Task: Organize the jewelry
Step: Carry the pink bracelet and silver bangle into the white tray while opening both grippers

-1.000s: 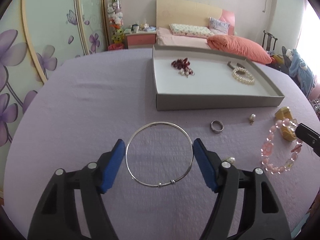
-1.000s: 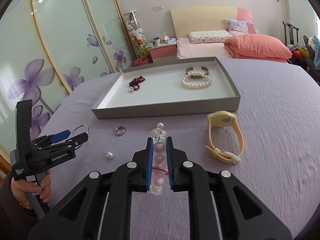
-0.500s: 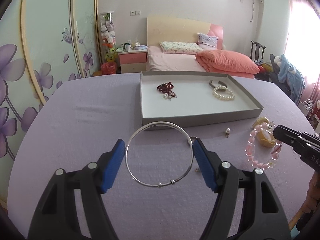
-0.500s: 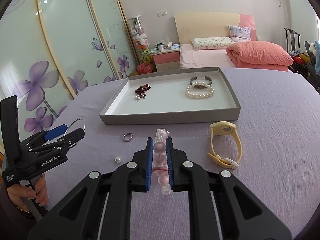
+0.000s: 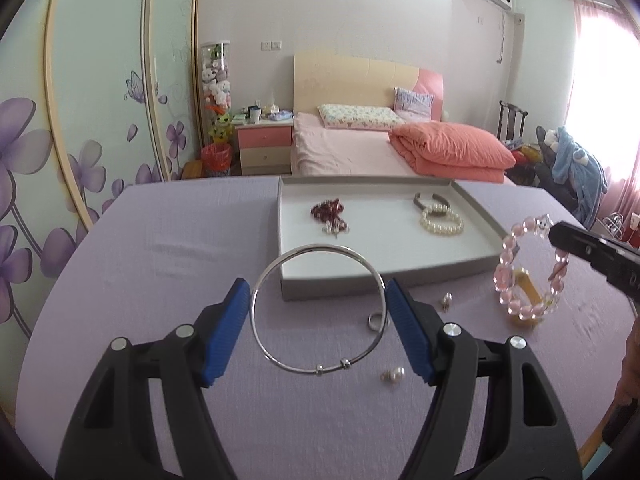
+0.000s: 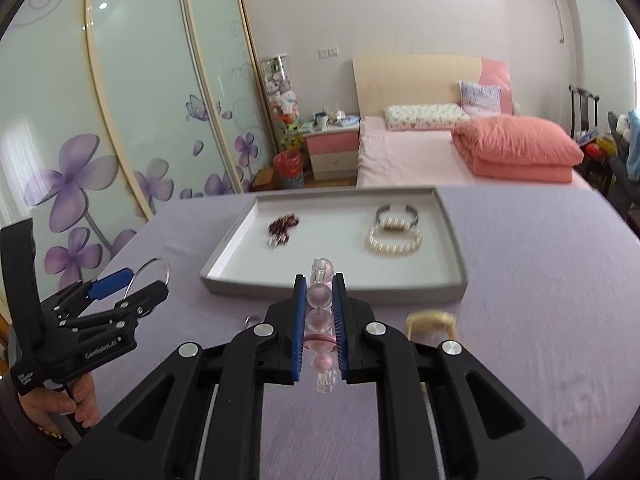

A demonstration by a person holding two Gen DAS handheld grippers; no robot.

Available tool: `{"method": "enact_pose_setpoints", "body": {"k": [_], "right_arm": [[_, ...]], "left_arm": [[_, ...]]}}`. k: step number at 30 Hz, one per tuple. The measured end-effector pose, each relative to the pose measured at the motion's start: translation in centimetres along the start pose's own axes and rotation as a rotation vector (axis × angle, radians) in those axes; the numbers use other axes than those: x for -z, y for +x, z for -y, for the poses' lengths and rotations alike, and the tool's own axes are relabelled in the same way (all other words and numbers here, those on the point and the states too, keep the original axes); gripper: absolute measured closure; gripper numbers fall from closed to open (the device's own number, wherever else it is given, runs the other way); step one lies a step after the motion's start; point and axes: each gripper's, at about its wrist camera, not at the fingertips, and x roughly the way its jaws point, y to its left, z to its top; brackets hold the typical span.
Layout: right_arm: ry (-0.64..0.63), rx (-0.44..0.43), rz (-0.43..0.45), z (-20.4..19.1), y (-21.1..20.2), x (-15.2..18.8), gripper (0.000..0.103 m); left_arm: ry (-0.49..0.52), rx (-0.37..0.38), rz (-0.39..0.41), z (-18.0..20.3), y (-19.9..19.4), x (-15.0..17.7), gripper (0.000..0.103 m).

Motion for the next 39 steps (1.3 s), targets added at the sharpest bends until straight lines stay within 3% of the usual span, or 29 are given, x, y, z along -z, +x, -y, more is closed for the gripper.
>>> {"method": "enact_pose_setpoints", "body": {"k": [6,14,24,29,39], "right_arm": [[-0.005,0.048,0.018,0.9,1.8,-2.4,0.09],[-0.004,0.046,0.001,1.8,5.1,-3.8,0.09],[0.035,0.021,-0.111,3.4,12.2,-5.0,0.09],[0.071,0.056,-0.173,5.3,15.3,-5.2,0.09],[0.107,0.089,-0.204,7.5,16.2,-4.8,0.086]], "left_arm": [[-0.014,0.014,0.028,0.0,1.1,-1.7,0.033],[-0.04,-0.002,0.04,-0.2,3.7,-3.7,0.033],[-0.059,0.006,0.033,-0.2,8.1,-6.4,0.033],[-0.074,0.007,0.018,0.2,10.5,-7.2,0.033],[-0.056,0.013,-0.02,1.3,14.1,-7.4,0.033]]}}
